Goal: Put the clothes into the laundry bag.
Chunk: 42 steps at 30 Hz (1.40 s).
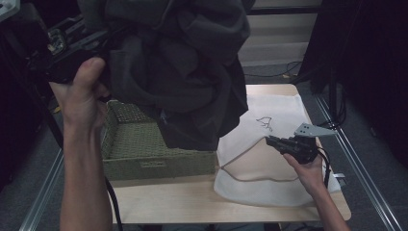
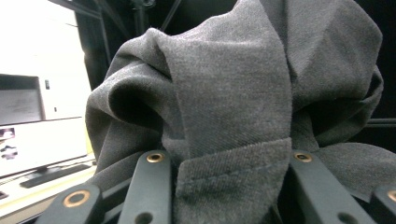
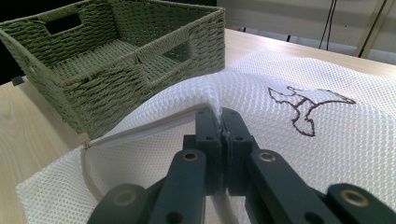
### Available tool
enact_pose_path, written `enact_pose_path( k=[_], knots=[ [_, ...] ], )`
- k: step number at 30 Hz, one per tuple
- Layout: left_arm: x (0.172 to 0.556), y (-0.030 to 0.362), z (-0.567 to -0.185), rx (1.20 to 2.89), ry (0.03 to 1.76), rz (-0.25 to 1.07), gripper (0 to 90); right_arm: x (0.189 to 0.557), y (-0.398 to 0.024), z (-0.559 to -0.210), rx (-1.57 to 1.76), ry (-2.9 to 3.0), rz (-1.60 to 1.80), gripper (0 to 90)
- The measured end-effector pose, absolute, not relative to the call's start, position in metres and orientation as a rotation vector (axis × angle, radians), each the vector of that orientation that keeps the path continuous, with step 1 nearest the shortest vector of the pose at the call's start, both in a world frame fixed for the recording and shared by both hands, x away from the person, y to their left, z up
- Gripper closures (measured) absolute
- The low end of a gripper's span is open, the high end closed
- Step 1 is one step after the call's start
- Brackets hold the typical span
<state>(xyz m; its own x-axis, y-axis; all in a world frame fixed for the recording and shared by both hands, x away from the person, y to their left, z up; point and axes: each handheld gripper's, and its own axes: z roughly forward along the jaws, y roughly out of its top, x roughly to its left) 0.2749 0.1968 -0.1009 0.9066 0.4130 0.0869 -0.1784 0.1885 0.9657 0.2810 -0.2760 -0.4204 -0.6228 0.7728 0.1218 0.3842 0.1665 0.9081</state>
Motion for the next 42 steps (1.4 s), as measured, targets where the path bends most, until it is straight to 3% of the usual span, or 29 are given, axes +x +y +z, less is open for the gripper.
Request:
enact_pose_path(
  k=[26,42],
  knots=[
    [0.247,0.116,-0.136,1.339,0.049,0.206,66.0,0.282,-0.279,-0.42,1.093,2.063,1.459,87.6],
    [0.253,0.095,-0.213,1.384,0.083,0.105,65.7,0.28,-0.281,-0.42,1.109,2.072,1.461,87.6]
  ],
)
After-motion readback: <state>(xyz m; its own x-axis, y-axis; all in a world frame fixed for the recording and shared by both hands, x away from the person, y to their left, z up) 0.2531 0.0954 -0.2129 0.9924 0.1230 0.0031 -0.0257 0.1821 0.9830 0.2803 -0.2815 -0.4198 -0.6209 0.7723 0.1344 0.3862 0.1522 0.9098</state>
